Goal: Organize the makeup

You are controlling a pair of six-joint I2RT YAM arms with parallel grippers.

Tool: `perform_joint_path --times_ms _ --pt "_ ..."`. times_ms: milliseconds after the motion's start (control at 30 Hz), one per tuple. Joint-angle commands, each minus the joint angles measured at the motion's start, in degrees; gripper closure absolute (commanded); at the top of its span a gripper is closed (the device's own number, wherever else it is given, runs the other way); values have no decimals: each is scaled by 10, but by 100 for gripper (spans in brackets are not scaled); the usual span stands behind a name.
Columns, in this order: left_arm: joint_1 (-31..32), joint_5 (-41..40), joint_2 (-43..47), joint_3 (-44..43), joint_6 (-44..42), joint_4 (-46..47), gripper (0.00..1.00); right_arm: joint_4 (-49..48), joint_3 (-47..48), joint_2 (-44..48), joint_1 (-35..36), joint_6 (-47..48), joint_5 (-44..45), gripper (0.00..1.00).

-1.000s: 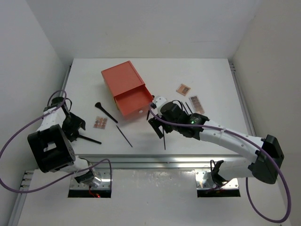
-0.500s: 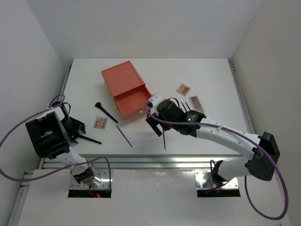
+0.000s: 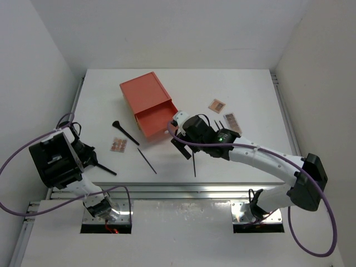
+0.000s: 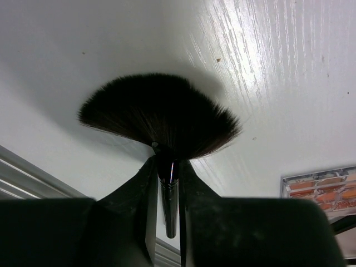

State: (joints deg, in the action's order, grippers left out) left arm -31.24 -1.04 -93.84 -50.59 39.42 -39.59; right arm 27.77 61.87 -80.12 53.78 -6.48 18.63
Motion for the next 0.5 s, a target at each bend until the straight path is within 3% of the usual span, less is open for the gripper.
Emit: perform_joint_path --times_ms 0,67,233,467 --pt "-11 -30 -18 22 -12 43 95 -9 24 1 4 7 16 7" --pt "-11 -30 -12 15 -12 37 100 -9 21 3 5 6 17 7" --pt "-11 -8 19 -41 -44 -14 100 -17 15 13 4 9 29 7" --pt "12 59 87 -228 -120 -68 100 -58 -28 48 4 24 43 7"
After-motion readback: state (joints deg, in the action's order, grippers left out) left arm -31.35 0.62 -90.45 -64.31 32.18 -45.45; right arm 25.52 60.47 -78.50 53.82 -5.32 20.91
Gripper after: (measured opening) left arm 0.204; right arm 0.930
